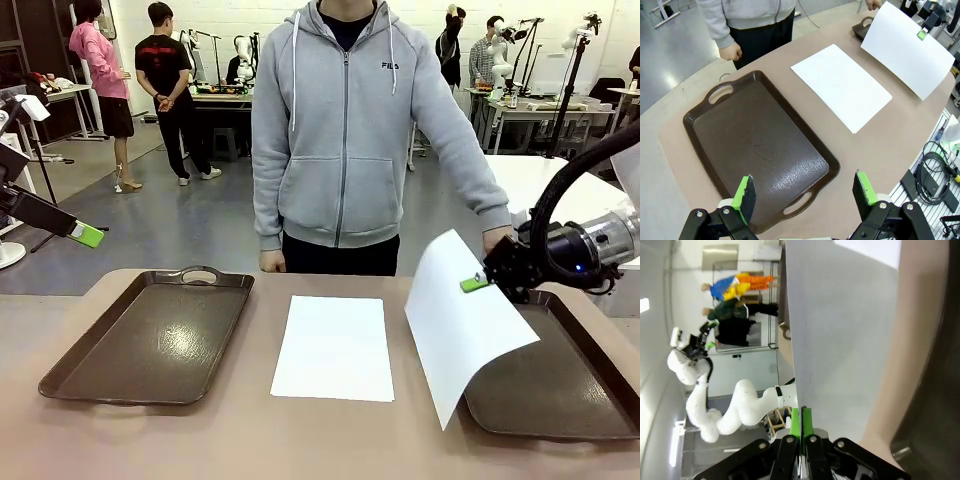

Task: Sort the A4 documents.
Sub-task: Place the A4 Paper in the designated Handle tray.

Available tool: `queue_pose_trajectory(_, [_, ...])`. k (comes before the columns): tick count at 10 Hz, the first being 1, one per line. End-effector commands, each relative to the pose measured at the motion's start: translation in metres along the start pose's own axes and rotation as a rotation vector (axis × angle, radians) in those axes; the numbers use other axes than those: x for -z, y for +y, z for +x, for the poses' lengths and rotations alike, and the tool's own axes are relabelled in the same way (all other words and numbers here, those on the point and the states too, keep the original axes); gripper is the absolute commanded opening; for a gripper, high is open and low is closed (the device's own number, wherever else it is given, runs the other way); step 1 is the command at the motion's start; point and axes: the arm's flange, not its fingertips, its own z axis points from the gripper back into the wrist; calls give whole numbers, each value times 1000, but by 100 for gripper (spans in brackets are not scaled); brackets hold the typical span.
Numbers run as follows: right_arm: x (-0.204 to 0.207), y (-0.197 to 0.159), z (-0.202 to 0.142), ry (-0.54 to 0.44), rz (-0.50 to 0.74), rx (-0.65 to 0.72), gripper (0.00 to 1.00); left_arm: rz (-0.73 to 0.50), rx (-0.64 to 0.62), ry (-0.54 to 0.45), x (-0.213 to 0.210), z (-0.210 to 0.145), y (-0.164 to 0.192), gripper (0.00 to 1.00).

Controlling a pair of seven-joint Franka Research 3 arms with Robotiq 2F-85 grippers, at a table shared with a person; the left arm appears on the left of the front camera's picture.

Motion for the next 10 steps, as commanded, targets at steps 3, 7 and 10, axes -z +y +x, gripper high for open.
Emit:
queue_pose_trajectory(3, [-24, -33, 2, -74, -137, 6, 1, 2, 0, 2, 1, 0, 0, 100])
queue_pose_trajectory(7, [-49, -44, -4, -112, -401, 41, 1, 2, 0, 2, 1, 0, 0, 100])
queue_pose_trajectory(10, [-44, -49, 1, -118, -566, 23, 1, 2, 0, 2, 1, 0, 0, 100])
